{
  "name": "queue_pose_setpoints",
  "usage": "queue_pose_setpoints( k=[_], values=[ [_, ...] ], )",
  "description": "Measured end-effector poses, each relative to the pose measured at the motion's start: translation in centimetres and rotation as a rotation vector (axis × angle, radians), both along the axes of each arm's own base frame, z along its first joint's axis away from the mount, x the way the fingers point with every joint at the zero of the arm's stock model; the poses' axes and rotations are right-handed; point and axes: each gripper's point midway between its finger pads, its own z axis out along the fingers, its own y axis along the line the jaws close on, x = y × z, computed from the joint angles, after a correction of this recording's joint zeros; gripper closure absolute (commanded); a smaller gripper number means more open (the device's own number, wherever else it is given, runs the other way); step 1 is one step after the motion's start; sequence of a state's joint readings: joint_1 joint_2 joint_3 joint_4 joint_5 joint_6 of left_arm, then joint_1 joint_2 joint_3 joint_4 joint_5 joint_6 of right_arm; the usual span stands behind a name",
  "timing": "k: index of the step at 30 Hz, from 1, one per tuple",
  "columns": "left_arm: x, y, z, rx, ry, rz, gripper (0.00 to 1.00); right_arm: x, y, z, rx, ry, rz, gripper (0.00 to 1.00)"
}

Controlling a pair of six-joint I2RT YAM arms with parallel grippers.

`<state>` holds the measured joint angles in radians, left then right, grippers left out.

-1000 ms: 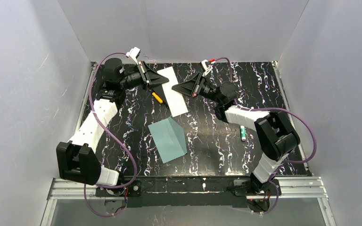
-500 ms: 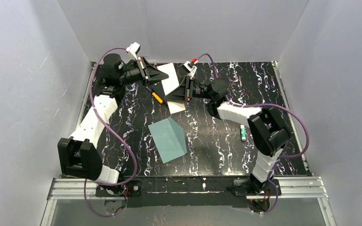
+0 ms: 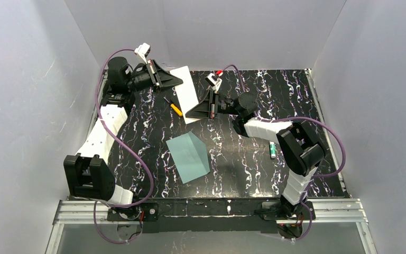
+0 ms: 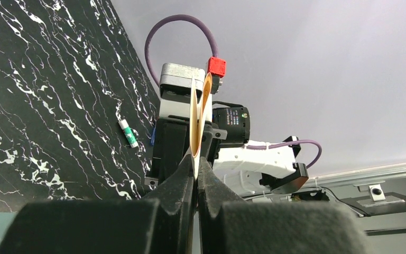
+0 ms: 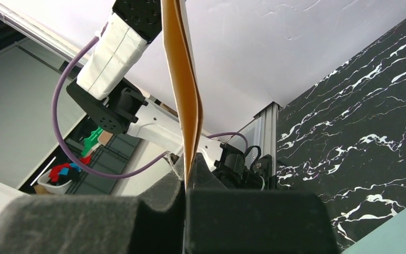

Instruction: Place the letter into the envelope and seal it

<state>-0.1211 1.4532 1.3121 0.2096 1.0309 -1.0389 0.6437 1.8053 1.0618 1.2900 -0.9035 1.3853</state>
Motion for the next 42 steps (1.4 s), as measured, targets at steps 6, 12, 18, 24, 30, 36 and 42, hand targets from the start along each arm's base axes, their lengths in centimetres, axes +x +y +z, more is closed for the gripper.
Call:
queue_pose_setpoints(
  k=[6,12,18,24,30,36,42],
  values=[
    [0.1,-0.1,-0.4,0.004,0.002,-0.018,1.00,0.6,0.0,-0.2,-0.009,-0.004,-0.026,0.52],
    [-0.3,-0.2,-0.8,0.011,-0.006,-0.040,1.00,2.6,-0.9,1.5,0.020,-0.017,-0.122,0.55],
    [-0.5,-0.2,-1.8,0.017,0.012,-0.054,1.00,4.3,-1.6,3.5,0.053,-0.034,-0.188,0.65],
    [-0.6,-0.2,-1.8,0.018,0.008,-0.056,1.00,4.6,-1.4,4.4,0.053,-0.037,-0.184,0.64],
    [-0.5,-0.2,-1.8,0.022,0.002,-0.051,1.00,4.6,-0.9,3.3,0.009,0.006,-0.169,0.76],
    [-0.1,-0.1,-1.9,0.027,-0.005,-0.030,1.00,4.6,-0.5,2.4,-0.033,0.033,-0.158,0.99],
    [0.4,0.1,-2.1,0.040,-0.013,0.003,0.55,4.9,-0.3,2.6,-0.034,0.037,-0.161,0.99]
  ],
)
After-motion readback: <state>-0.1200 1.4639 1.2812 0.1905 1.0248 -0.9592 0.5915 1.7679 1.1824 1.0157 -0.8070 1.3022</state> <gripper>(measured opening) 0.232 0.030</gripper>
